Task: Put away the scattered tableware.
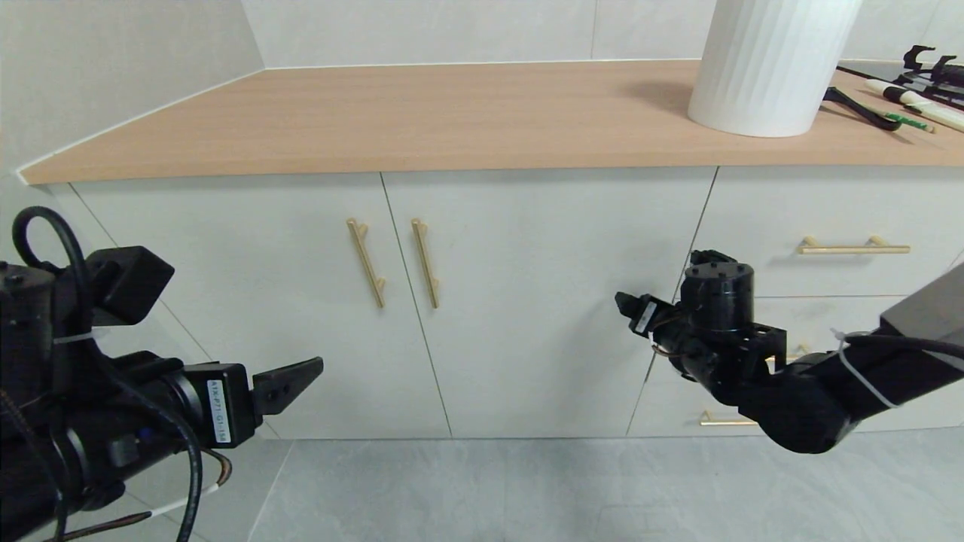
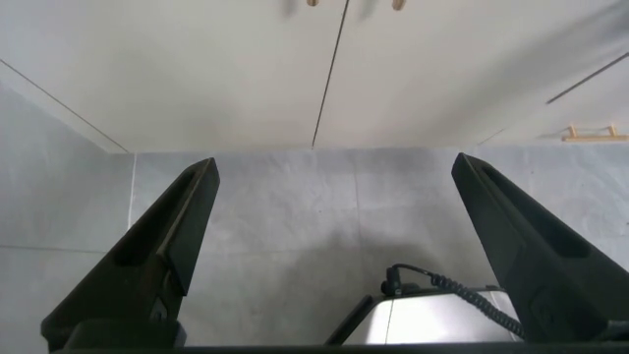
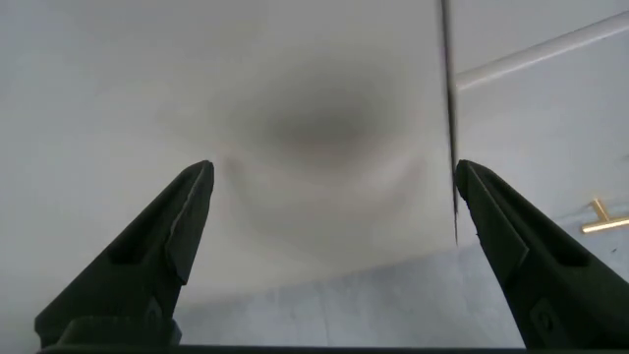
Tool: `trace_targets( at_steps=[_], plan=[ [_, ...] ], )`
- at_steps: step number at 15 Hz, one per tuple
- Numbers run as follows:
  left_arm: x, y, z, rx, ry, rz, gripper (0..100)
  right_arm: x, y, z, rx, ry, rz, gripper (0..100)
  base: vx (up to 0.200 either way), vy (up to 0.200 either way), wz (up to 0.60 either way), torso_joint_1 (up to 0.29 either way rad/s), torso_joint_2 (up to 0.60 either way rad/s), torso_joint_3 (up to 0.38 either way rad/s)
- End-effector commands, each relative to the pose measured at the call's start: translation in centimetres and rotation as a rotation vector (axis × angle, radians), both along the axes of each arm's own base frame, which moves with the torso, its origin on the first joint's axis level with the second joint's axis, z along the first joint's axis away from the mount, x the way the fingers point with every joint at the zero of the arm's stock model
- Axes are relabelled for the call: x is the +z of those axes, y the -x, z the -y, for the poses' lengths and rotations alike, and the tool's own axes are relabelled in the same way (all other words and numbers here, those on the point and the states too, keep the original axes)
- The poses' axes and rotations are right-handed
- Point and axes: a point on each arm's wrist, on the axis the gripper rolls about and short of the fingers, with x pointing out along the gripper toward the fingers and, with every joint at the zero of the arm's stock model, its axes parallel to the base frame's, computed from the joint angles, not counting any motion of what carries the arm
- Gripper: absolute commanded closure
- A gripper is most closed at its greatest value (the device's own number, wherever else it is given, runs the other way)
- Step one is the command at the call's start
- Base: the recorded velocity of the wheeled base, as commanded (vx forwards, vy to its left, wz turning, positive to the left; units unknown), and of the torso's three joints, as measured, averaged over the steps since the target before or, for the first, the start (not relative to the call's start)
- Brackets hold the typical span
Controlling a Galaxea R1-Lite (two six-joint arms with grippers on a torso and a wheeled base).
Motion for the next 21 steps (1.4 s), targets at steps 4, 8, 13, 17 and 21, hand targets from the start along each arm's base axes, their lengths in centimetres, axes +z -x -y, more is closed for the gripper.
trace_targets(
  at_steps=[4,8,13,17,21],
  plan=[
    [0.3,3.3,-2.8,0.068,0.043,0.08,0,7.5,9.6,4.8,0.073,0.007,0.162,0,0.0,0.0,0.0,0.0,0.0,0.0],
    [-1.8,8.6,-5.5,0.106,0.07,0.163,0,8.1,19.8,10.8,0.068,0.119,0.288,0,0.0,0.0,0.0,0.0,0.0,0.0],
    [-4.2,14.8,-8.0,0.115,0.015,0.25,0,6.2,30.3,16.7,-0.064,0.265,0.379,0,0.0,0.0,0.0,0.0,0.0,0.0],
    [-6.1,18.0,-8.9,0.207,-0.016,0.297,0,3.9,36.7,18.5,-0.045,0.381,0.445,0,0.0,0.0,0.0,0.0,0.0,0.0],
    [-9.0,19.1,-8.7,0.304,-0.11,0.331,0,3.2,38.1,19.2,-0.126,0.384,0.439,0,0.0,0.0,0.0,0.0,0.0,0.0]
  ],
)
